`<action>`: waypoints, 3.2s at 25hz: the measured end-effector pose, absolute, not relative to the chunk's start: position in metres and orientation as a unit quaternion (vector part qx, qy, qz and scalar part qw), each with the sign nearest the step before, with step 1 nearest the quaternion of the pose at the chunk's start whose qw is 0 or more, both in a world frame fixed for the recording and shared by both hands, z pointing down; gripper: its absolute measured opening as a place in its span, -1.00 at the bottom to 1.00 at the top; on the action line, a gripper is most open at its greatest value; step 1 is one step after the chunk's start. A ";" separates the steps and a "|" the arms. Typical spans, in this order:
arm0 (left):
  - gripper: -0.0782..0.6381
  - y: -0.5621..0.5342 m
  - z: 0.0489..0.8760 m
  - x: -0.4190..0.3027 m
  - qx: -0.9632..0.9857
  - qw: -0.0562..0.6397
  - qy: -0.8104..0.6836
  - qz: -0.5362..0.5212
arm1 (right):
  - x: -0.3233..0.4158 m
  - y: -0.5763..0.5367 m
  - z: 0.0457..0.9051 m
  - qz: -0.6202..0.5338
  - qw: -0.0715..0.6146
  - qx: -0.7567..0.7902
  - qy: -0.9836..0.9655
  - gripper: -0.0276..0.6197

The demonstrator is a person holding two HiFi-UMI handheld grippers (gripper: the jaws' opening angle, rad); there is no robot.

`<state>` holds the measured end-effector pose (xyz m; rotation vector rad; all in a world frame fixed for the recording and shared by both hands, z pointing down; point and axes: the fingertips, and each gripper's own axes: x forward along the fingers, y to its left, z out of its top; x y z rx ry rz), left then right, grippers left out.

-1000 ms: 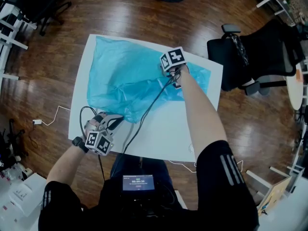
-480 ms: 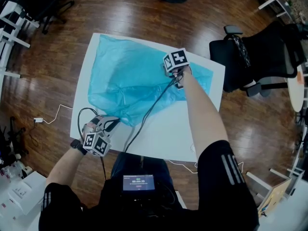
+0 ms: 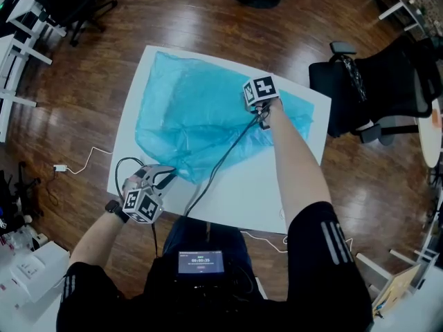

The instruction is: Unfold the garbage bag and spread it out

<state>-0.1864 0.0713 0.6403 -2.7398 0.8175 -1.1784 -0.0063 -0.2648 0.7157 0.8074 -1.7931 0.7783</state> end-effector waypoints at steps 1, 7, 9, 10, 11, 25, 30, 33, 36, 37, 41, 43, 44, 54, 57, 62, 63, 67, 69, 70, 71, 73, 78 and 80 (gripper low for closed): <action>-0.61 0.071 0.639 -0.187 -0.885 0.021 0.267 -0.380 | -0.007 -0.265 0.716 0.317 0.492 0.334 -0.739 -0.35; -0.56 0.075 0.636 -0.195 -0.884 0.011 0.270 -0.381 | -0.013 -0.266 0.713 0.308 0.475 0.335 -0.753 -0.29; -0.54 0.076 0.634 -0.203 -0.884 0.005 0.270 -0.382 | -0.017 -0.269 0.708 0.296 0.468 0.342 -0.759 -0.29; -0.53 0.076 0.633 -0.207 -0.883 0.001 0.273 -0.381 | -0.021 -0.269 0.705 0.290 0.465 0.344 -0.762 -0.29; -0.52 0.075 0.633 -0.211 -0.883 -0.004 0.277 -0.380 | -0.026 -0.269 0.700 0.284 0.461 0.344 -0.767 -0.29; -0.50 0.069 0.633 -0.212 -0.886 -0.011 0.275 -0.372 | -0.068 -0.184 0.703 0.302 0.548 0.194 -0.756 -0.28; -0.50 0.076 0.640 -0.216 -0.887 -0.019 0.273 -0.372 | -0.058 -0.188 0.715 0.321 0.528 0.230 -0.752 -0.29; -0.50 0.080 0.644 -0.219 -0.887 -0.026 0.271 -0.373 | -0.056 -0.193 0.716 0.309 0.530 0.241 -0.752 -0.29; -0.50 0.083 0.646 -0.221 -0.886 -0.034 0.271 -0.374 | -0.053 -0.198 0.716 0.308 0.531 0.245 -0.750 -0.29; -0.50 0.084 0.646 -0.222 -0.886 -0.038 0.271 -0.375 | -0.052 -0.199 0.716 0.308 0.532 0.246 -0.750 -0.29; -0.50 0.094 0.648 -0.227 -0.885 -0.052 0.271 -0.375 | -0.051 -0.201 0.716 0.300 0.534 0.251 -0.750 -0.29; -0.50 0.101 0.649 -0.230 -0.884 -0.060 0.272 -0.376 | -0.052 -0.200 0.716 0.298 0.535 0.253 -0.749 -0.29; -0.50 0.105 0.650 -0.231 -0.883 -0.064 0.273 -0.376 | -0.052 -0.200 0.715 0.297 0.535 0.253 -0.749 -0.29; -0.35 0.122 0.648 -0.241 -0.877 -0.110 0.289 -0.367 | -0.049 -0.201 0.717 0.294 0.531 0.265 -0.749 -0.29; -0.28 0.128 0.649 -0.242 -0.876 -0.123 0.282 -0.370 | -0.049 -0.201 0.716 0.292 0.530 0.266 -0.751 -0.29; -0.25 0.139 0.639 -0.244 -0.878 -0.124 0.280 -0.368 | -0.049 -0.201 0.717 0.291 0.531 0.269 -0.749 -0.29; -0.25 0.139 0.633 -0.245 -0.879 -0.118 0.283 -0.366 | -0.049 -0.201 0.716 0.291 0.530 0.270 -0.749 -0.29; -0.26 0.130 0.598 -0.252 -0.881 -0.082 0.308 -0.350 | -0.052 -0.202 0.714 0.292 0.524 0.271 -0.753 -0.29; -0.26 0.114 0.572 -0.250 -0.881 -0.055 0.328 -0.337 | -0.049 -0.202 0.716 0.291 0.528 0.271 -0.751 -0.29; -0.26 0.103 0.557 -0.248 -0.881 -0.041 0.337 -0.329 | -0.048 -0.203 0.716 0.291 0.527 0.271 -0.751 -0.29; -0.26 0.091 0.544 -0.246 -0.882 -0.029 0.345 -0.320 | -0.048 -0.203 0.716 0.292 0.526 0.272 -0.751 -0.29; -0.26 0.065 0.522 -0.242 -0.878 -0.023 0.371 -0.301 | -0.048 -0.202 0.716 0.294 0.524 0.272 -0.752 -0.29; -0.28 0.000 0.515 -0.239 -0.861 0.018 0.402 -0.310 | -0.049 -0.201 0.717 0.295 0.521 0.273 -0.753 -0.29; -0.28 -0.025 0.520 -0.240 -0.854 0.010 0.419 -0.307 | -0.048 -0.201 0.715 0.295 0.518 0.274 -0.754 -0.29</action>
